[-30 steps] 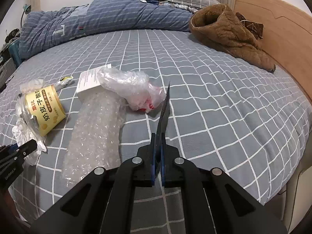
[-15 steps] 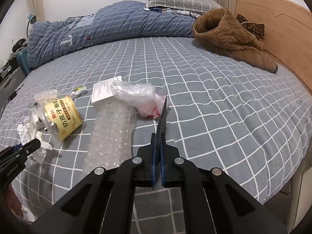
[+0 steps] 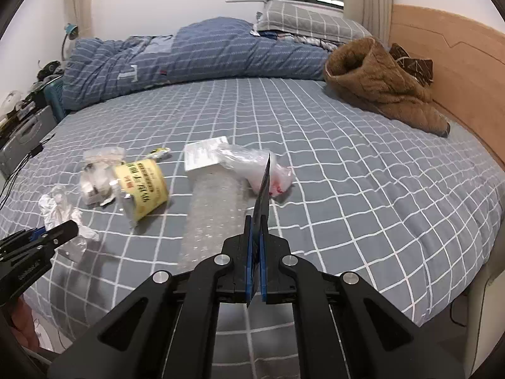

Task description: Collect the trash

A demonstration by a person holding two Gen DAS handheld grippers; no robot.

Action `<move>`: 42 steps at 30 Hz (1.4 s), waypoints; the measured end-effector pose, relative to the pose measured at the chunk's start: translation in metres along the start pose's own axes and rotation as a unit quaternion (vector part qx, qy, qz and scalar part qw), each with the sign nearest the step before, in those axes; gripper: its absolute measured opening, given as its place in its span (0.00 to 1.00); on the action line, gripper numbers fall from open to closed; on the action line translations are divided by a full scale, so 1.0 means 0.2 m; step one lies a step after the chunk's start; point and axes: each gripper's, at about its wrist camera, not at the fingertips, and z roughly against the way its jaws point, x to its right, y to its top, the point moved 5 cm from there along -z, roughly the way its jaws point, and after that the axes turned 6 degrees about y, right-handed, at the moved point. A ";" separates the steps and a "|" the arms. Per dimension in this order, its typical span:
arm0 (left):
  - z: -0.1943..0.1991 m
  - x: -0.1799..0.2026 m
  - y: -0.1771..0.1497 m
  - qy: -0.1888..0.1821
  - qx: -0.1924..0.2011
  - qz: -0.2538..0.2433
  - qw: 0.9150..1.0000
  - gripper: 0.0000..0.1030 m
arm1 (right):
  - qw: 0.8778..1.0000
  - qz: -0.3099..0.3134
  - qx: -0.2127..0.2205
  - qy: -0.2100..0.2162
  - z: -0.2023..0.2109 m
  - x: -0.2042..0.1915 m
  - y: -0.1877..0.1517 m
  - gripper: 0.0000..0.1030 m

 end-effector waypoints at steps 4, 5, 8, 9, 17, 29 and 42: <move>0.05 -0.01 -0.01 0.004 0.008 -0.001 1.000 0.23 | 1.000 0.009 0.006 0.010 0.06 -0.04 -0.01 0.03; 0.06 -0.02 -0.02 0.006 0.011 -0.003 1.000 0.23 | 1.000 0.011 0.006 0.012 0.07 -0.05 -0.02 0.03; 0.11 -0.03 -0.03 0.013 0.020 -0.003 1.000 0.23 | 1.000 0.021 0.005 0.020 0.10 -0.10 -0.04 0.03; 0.12 -0.04 -0.03 0.013 0.021 -0.003 1.000 0.23 | 0.999 0.024 0.007 0.022 0.12 -0.11 -0.04 0.03; 0.17 -0.09 -0.07 0.023 0.023 -0.001 0.999 0.23 | 0.999 0.040 0.009 0.031 0.14 -0.19 -0.07 0.03; 0.28 -0.13 -0.16 0.035 0.026 0.006 0.999 0.23 | 0.998 0.039 0.017 0.036 0.21 -0.24 -0.15 0.03; 0.36 -0.16 -0.30 0.045 0.019 0.013 0.999 0.23 | 0.999 0.039 0.015 0.033 0.29 -0.32 -0.25 0.03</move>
